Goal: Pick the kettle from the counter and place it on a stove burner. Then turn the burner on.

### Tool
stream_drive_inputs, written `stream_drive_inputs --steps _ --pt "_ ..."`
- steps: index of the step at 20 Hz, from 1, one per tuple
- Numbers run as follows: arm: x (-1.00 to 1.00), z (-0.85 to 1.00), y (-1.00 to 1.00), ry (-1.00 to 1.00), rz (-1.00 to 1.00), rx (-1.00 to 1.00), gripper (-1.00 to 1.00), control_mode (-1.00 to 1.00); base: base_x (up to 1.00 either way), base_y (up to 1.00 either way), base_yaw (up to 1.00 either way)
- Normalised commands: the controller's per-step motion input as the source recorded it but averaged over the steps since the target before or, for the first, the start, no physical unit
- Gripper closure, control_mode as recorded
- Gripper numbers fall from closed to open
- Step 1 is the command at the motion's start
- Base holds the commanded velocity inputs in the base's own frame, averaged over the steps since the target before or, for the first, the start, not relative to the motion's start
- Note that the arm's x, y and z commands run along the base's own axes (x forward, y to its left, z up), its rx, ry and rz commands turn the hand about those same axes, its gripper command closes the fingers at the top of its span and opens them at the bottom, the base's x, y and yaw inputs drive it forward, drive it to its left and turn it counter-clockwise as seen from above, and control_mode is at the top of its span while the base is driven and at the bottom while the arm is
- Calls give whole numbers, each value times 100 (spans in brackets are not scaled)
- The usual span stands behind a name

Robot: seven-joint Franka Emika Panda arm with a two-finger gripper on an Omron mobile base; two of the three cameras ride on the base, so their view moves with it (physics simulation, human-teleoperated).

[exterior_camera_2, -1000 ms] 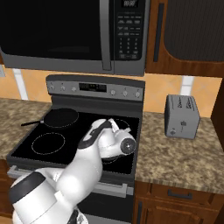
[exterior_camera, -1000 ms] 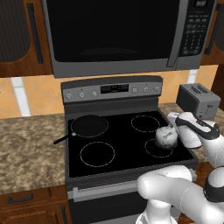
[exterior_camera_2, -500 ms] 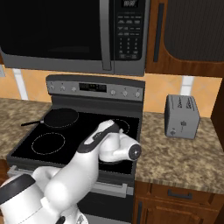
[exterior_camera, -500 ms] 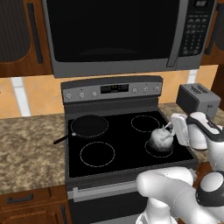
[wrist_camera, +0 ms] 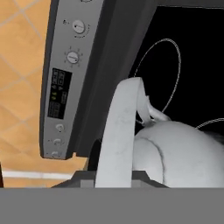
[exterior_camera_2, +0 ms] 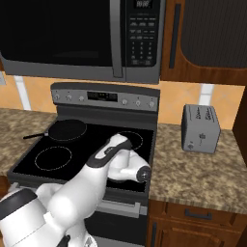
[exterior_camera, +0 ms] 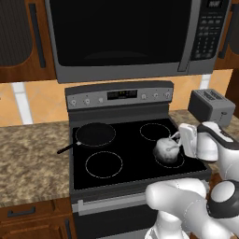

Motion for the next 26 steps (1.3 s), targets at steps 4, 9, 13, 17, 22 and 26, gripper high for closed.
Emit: stream_drive_inputs --steps 4,9,13,17,22,26 --pt "0 -17 -20 -4 0 -2 100 -100 0 0 0" --pt "-9 -5 -36 -7 11 0 100 -100 0 0 0" --pt "3 4 0 -1 0 0 100 -100 0 0 0" --pt "0 0 1 0 0 0 100 -100 0 0 0" --pt "0 -5 12 0 0 -7 -100 -100 0 0 0" --pt "0 0 0 0 0 0 -100 -100 0 0 0"
